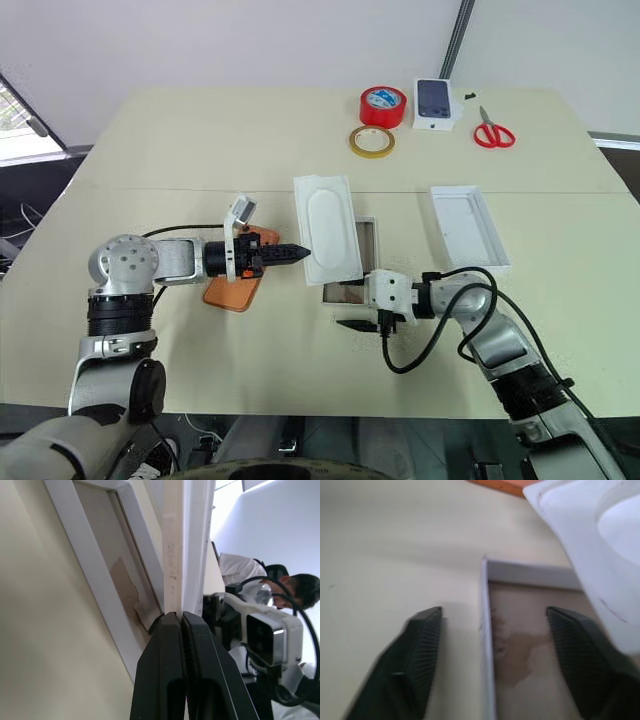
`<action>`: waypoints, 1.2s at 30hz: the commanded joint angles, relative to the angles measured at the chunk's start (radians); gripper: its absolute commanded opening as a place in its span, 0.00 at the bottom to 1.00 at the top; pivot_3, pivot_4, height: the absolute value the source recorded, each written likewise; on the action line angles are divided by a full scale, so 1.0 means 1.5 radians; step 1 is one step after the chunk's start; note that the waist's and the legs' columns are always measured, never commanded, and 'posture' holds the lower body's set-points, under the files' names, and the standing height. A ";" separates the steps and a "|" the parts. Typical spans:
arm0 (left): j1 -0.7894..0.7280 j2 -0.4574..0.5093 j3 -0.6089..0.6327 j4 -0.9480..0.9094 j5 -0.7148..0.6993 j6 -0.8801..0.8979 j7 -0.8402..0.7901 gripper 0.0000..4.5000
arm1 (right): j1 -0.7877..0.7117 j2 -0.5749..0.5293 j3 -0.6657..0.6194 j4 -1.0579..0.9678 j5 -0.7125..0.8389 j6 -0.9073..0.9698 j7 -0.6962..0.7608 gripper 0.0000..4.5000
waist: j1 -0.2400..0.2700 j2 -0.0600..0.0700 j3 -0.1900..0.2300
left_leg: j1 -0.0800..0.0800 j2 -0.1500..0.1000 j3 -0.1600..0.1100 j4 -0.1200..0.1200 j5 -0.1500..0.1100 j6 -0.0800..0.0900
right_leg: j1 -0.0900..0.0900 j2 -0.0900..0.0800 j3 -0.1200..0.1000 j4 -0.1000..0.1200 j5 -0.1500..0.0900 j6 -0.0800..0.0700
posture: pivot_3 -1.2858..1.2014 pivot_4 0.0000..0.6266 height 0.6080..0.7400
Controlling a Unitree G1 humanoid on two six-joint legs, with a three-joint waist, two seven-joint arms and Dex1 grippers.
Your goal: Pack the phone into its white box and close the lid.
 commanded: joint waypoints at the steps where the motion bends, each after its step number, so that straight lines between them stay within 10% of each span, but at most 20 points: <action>1: -0.002 0.005 -0.016 -0.016 0.002 -0.027 -0.020 0.00 | 0.037 -0.049 -0.074 -0.032 0.044 0.020 0.009 0.71 | -0.001 0.000 0.000 | 0.000 0.000 0.000 0.000 0.000 0.000 | 0.000 0.000 0.000 0.000 0.000 0.000 | 0.52 0.24 1.00; 18: -0.033 -0.016 -0.112 0.058 0.054 -0.088 -0.077 0.00 | 0.089 -0.061 -0.229 -0.025 0.117 0.033 -0.060 0.71 | -0.002 0.000 0.000 | 0.000 0.000 0.000 0.000 -0.001 0.001 | 0.000 0.000 0.000 0.000 0.000 0.000 | 0.52 0.24 1.00; 27: -0.010 -0.033 -0.098 0.013 0.045 -0.070 -0.052 0.86 | 0.052 -0.040 -0.227 -0.003 0.120 0.017 -0.094 0.72 | -0.005 0.000 0.000 | 0.000 0.000 0.000 0.000 0.000 0.001 | 0.000 0.000 0.000 0.000 0.000 0.000 | 0.52 0.24 1.00; 33: 0.014 0.009 -0.114 -0.067 0.073 -0.141 -0.074 0.86 | 0.001 -0.001 -0.205 -0.029 0.142 0.059 -0.109 0.72 | -0.005 0.000 0.000 | 0.000 0.000 0.000 0.000 0.000 0.000 | 0.000 0.000 0.000 0.000 0.000 0.000 | 0.52 0.24 1.00; 36: 0.035 0.052 -0.139 -0.104 0.120 -0.239 -0.100 0.87 | -0.024 0.028 -0.177 -0.044 0.145 0.083 -0.116 0.52 | -0.006 0.000 0.000 | 0.000 0.000 0.000 0.000 0.000 0.000 | 0.000 0.000 0.000 0.000 0.000 0.000 | 0.52 0.24 1.00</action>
